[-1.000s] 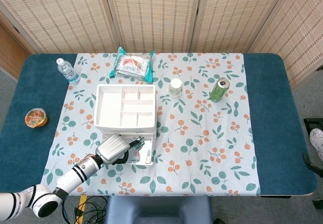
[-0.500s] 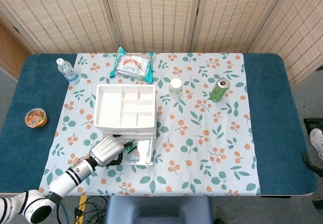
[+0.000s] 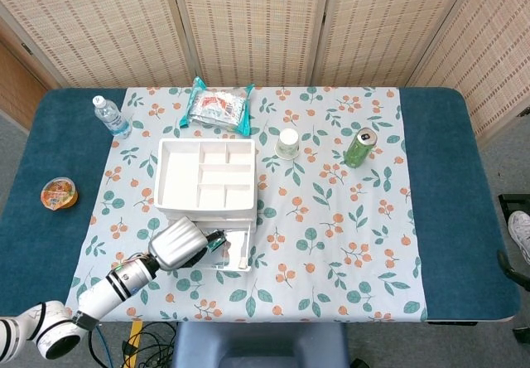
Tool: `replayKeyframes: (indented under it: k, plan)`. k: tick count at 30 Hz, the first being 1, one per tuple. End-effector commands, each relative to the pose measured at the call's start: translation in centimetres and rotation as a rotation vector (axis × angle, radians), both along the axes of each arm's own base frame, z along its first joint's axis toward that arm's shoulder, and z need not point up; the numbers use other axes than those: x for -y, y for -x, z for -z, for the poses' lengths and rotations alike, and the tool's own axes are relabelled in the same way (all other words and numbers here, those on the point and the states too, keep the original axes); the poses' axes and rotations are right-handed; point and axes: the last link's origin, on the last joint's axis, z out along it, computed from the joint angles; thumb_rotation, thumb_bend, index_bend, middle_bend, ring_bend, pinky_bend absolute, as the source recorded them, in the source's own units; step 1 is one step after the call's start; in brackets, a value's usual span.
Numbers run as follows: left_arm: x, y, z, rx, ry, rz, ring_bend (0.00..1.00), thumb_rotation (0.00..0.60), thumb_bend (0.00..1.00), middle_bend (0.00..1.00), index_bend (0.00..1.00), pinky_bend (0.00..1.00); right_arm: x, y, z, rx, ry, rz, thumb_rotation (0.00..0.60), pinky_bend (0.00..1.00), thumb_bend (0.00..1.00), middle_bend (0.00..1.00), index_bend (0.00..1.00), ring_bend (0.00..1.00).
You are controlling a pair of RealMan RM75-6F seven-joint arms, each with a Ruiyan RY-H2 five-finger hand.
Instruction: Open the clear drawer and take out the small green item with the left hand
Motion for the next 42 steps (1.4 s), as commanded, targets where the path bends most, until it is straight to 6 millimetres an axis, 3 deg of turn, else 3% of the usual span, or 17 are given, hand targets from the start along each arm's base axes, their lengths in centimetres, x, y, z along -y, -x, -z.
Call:
replayKeyframes:
  k: [1,15,42]
  plan:
    - [-0.8,0.3,0.0,0.006,-0.004,0.061,0.94,0.6,0.42,0.89,0.26,1.0,0.0,0.0,0.0,-0.001,-0.001,0.0,0.6,0.06,0.34,0.0,0.0,0.03]
    - [-1.9,0.7,0.7,-0.059,-0.036,0.212,0.95,0.6,0.3,0.92,0.29,1.0,0.0,-0.1,0.1,-0.004,-0.005,0.006,0.6,0.06,0.34,0.0,0.0,0.03]
    - [-2.4,1.3,1.9,-0.157,-0.129,0.387,0.96,0.6,0.3,0.93,0.3,1.0,0.1,0.0,0.3,0.006,-0.009,0.008,0.6,0.06,0.34,0.0,0.0,0.03]
